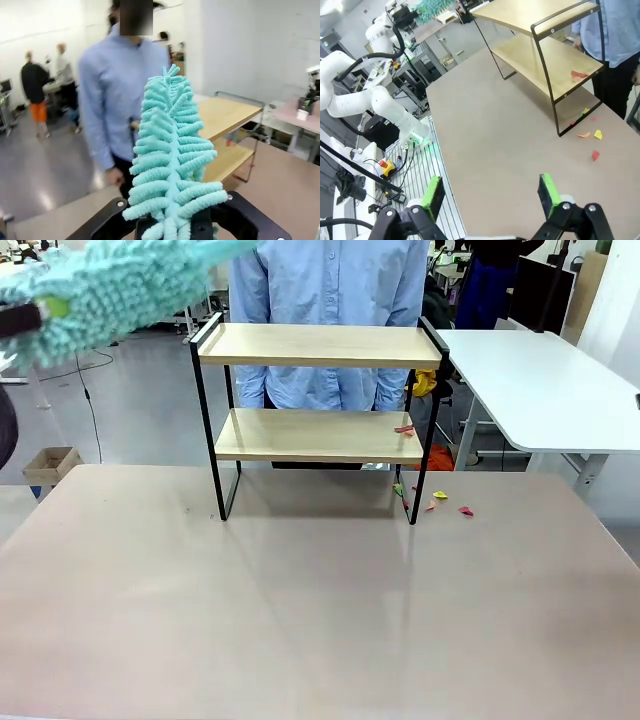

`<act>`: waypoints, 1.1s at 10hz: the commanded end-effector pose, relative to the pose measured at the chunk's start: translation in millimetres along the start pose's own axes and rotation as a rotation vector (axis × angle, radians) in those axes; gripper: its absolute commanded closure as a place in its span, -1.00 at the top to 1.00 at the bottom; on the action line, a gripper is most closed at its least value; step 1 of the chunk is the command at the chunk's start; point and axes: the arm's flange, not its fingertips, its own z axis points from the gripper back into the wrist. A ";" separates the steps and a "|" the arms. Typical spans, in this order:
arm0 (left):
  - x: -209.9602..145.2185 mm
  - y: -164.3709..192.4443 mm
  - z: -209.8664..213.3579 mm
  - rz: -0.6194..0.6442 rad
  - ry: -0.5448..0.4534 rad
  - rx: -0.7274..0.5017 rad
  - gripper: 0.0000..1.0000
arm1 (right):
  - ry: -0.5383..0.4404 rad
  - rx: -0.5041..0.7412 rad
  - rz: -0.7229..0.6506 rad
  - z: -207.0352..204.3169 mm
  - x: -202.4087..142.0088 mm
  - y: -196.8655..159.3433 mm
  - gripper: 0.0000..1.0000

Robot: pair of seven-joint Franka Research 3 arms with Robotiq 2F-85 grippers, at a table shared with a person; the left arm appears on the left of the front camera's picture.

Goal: Clean the shelf.
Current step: Hand the Duster back to the human.

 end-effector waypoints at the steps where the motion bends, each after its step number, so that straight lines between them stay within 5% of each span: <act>1: -21.6 -2.8 9.0 0.112 0.019 0.103 -0.65 | 0.003 0.003 0.017 2.6 1.0 0.1 1.00; 5: -69.2 13.3 30.6 0.171 0.075 0.350 -0.65 | 0.003 0.003 0.017 2.6 1.0 0.1 1.00; 11: -165.6 -22.6 -2.4 0.165 0.225 0.450 -0.65 | 0.003 0.003 0.017 2.6 1.0 0.1 1.00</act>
